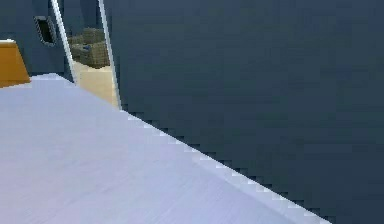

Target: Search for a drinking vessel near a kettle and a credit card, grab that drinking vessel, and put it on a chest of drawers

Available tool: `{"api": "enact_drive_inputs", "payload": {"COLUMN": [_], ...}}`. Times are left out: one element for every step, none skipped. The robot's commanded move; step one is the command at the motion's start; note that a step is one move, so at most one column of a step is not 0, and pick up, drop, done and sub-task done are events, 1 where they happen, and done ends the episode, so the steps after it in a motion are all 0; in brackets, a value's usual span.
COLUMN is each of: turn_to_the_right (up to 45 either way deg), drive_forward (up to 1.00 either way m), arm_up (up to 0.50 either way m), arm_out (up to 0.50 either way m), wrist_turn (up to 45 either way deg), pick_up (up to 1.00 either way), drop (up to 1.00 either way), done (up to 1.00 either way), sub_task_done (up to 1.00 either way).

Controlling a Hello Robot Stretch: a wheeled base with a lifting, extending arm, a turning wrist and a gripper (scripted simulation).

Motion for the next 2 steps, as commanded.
{"api": "enact_drive_inputs", "payload": {"turn_to_the_right": [0.0,-36.0], "drive_forward": [0.6,0.0], "arm_up": [0.0,0.0], "arm_out": [0.0,0.0], "wrist_turn": [0.0,0.0], "pick_up": [0.0,0.0], "drop": [0.0,0.0], "done": [0.0,0.0], "sub_task_done": [0.0,0.0]}}
